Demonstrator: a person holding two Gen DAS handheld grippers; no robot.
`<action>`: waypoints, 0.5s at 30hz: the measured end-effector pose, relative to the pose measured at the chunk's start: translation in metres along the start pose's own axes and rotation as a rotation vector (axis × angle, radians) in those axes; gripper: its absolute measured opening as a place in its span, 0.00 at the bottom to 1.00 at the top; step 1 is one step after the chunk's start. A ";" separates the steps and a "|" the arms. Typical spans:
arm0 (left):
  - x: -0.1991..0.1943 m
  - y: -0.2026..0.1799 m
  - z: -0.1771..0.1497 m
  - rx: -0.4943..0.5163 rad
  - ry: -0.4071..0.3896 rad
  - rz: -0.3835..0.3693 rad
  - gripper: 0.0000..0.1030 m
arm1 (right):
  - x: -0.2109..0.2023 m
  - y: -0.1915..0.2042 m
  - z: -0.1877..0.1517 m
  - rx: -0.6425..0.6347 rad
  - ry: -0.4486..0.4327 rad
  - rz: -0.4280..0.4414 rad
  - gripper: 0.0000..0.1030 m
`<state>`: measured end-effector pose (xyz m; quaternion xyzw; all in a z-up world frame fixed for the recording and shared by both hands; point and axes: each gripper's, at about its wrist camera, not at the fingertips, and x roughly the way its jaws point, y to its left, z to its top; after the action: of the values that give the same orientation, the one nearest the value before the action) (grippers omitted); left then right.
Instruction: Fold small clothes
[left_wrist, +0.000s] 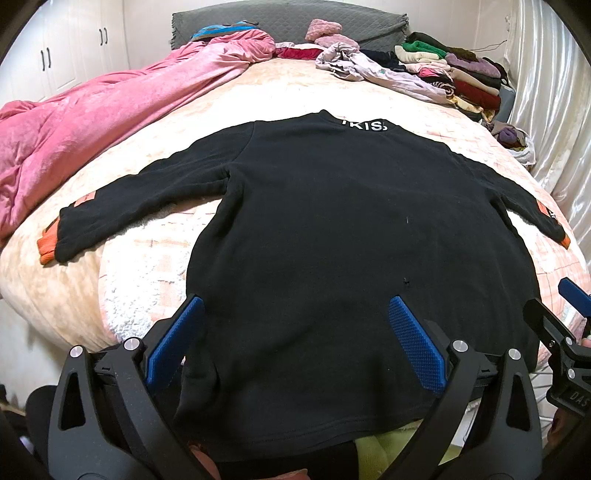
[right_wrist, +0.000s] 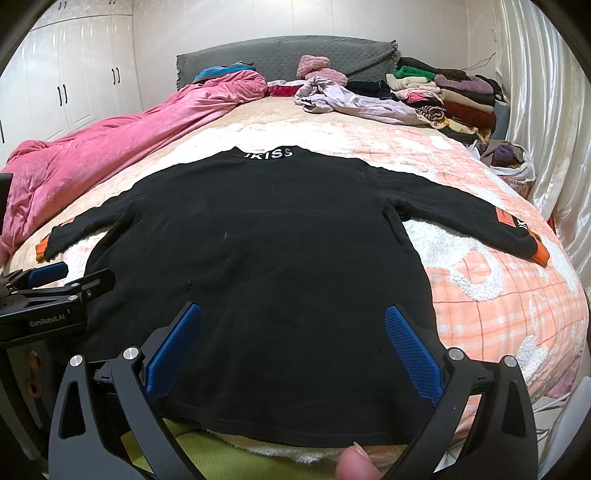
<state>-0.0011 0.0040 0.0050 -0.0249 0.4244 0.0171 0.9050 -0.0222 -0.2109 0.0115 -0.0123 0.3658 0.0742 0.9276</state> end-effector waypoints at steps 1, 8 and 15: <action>0.000 0.000 0.000 -0.001 0.000 0.000 0.91 | 0.000 0.000 0.000 0.001 0.000 0.001 0.96; 0.000 0.000 0.000 -0.001 -0.001 0.002 0.91 | 0.000 0.001 0.000 -0.002 0.001 0.001 0.96; -0.001 0.000 0.000 -0.001 -0.001 0.001 0.91 | 0.000 0.001 -0.001 0.003 -0.004 -0.004 0.96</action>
<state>-0.0016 0.0036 0.0054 -0.0252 0.4240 0.0179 0.9051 -0.0231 -0.2104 0.0109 -0.0117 0.3638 0.0719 0.9286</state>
